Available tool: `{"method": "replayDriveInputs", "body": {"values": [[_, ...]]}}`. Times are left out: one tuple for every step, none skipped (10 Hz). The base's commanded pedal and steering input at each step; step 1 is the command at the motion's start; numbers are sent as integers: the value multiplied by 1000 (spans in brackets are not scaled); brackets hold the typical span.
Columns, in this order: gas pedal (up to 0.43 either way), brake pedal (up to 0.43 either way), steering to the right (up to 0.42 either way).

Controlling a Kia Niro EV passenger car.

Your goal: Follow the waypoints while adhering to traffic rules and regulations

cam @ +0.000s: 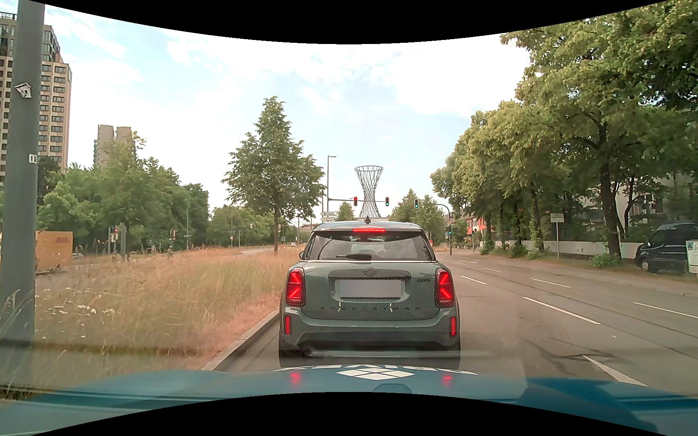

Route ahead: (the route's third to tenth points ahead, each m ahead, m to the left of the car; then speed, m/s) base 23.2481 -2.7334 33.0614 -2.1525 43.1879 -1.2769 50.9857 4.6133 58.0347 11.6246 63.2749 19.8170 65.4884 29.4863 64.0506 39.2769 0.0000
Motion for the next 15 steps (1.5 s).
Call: {"method": "replayDriveInputs", "body": {"values": [[0,232,-1],[0,232,-1],[0,232,-2],[0,232,-2],[0,232,-1],[0,232,-1],[0,232,-1],[0,232,-2],[0,238,-2],[0,232,-1],[0,232,-1],[0,232,-1],[0,232,-1],[0,232,-2],[0,238,-2]]}}
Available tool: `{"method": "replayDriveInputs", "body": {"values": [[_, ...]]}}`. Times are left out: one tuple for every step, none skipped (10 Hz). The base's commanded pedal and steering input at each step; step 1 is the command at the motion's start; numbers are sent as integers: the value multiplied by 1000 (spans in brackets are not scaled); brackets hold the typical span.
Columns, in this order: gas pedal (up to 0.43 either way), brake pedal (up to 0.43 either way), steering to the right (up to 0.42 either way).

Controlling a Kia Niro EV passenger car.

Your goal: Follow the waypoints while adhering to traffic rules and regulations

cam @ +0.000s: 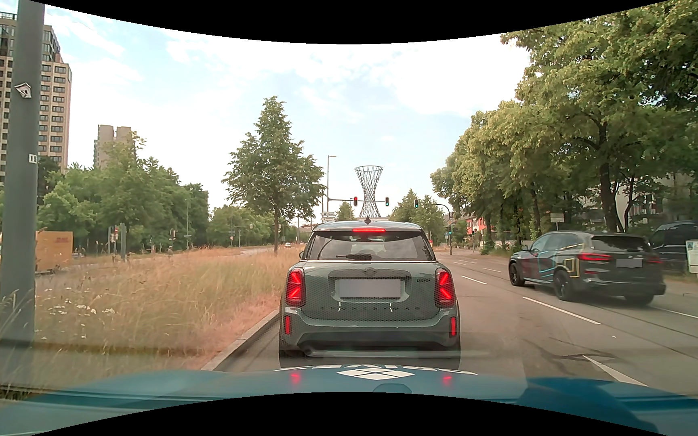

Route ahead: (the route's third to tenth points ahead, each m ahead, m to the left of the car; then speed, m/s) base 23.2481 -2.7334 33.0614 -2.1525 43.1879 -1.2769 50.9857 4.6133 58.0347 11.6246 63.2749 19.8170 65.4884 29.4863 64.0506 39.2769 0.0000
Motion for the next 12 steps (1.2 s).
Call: {"method": "replayDriveInputs", "body": {"values": [[0,232,-1],[0,238,-1],[0,238,-2],[0,232,-1],[0,238,-2],[0,238,-1],[0,238,-2],[0,238,-2],[0,238,-1],[0,238,-2],[0,238,-2],[0,238,-1]]}}
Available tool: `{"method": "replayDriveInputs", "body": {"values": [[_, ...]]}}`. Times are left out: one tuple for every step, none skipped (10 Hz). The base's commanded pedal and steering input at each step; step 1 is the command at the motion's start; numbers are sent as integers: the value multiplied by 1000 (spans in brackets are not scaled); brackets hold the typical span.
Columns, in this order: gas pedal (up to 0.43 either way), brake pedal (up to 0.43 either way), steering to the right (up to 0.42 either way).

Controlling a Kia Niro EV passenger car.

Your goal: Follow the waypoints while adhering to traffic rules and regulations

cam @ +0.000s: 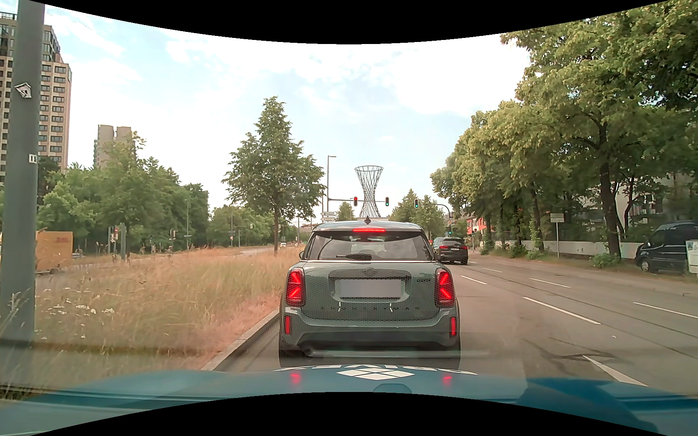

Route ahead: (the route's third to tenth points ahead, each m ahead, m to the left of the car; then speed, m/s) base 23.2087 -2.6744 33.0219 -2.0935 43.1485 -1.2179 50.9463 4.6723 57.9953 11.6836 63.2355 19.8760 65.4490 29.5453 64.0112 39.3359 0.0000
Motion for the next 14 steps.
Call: {"method": "replayDriveInputs", "body": {"values": [[0,238,-2],[0,238,-1],[0,244,-1],[0,238,-1],[0,244,-1],[0,238,-2],[0,238,-1],[0,238,-1],[0,238,-1],[0,238,-1],[0,238,-1],[0,238,-1],[0,238,-2],[0,232,-2]]}}
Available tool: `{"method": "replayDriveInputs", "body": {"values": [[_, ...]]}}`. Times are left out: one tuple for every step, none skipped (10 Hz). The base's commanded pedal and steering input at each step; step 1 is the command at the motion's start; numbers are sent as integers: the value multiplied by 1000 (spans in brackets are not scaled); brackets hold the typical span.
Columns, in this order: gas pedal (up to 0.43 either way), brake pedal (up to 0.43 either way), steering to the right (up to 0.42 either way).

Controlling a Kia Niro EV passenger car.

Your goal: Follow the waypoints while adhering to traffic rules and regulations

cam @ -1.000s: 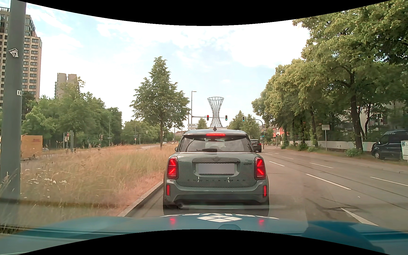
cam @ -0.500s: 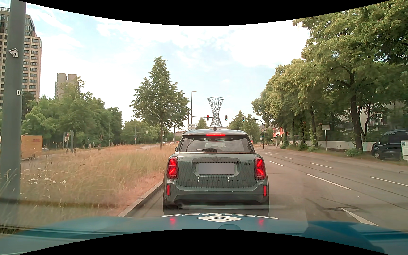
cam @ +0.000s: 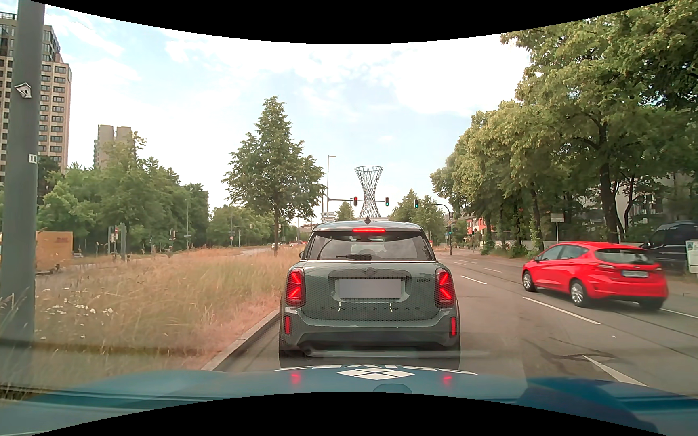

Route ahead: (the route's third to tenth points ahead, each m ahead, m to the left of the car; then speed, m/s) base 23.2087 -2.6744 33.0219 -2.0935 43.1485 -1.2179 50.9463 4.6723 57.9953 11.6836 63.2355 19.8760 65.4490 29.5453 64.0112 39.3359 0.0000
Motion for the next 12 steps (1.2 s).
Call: {"method": "replayDriveInputs", "body": {"values": [[0,238,-2],[0,232,-3],[0,232,-4],[0,238,-5],[0,238,-5],[0,232,-5],[0,232,-5],[0,232,-5],[0,232,-5],[0,232,-5],[0,232,-4],[0,232,-2]]}}
